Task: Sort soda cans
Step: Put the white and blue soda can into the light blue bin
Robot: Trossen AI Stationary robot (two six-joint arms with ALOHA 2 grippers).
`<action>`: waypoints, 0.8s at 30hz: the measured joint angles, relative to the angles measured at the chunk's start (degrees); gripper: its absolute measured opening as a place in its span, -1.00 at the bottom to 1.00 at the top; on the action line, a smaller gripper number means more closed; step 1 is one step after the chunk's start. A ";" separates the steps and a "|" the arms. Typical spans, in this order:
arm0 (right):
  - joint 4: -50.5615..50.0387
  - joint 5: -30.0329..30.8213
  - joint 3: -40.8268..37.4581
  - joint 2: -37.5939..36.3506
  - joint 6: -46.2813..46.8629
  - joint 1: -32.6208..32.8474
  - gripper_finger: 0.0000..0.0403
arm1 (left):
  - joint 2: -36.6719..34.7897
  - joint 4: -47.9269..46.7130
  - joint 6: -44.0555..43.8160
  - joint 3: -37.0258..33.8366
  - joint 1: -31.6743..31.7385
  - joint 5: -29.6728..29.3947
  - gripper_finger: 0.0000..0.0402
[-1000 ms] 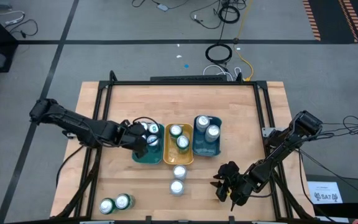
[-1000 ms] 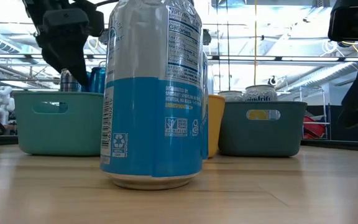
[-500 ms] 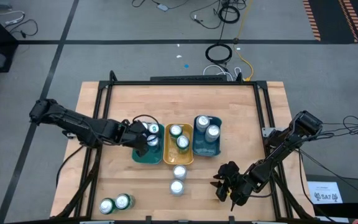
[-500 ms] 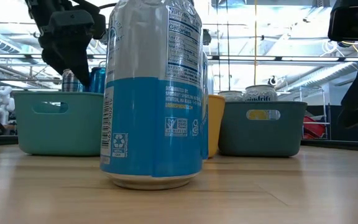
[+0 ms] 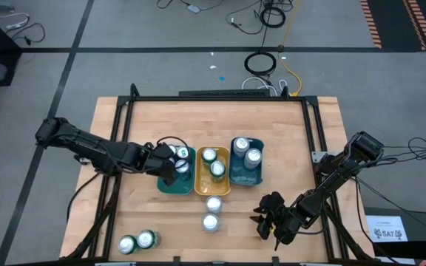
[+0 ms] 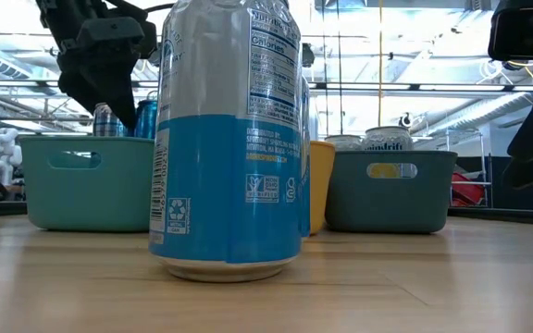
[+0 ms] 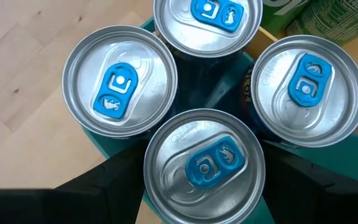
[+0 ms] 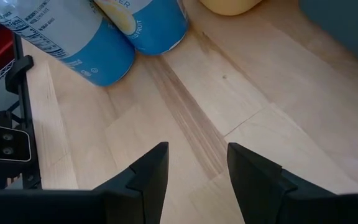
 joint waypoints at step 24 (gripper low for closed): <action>0.36 -0.09 0.00 0.00 0.32 0.00 -0.23 | 0.00 0.95 3.09 -0.07 0.94 10.79 0.87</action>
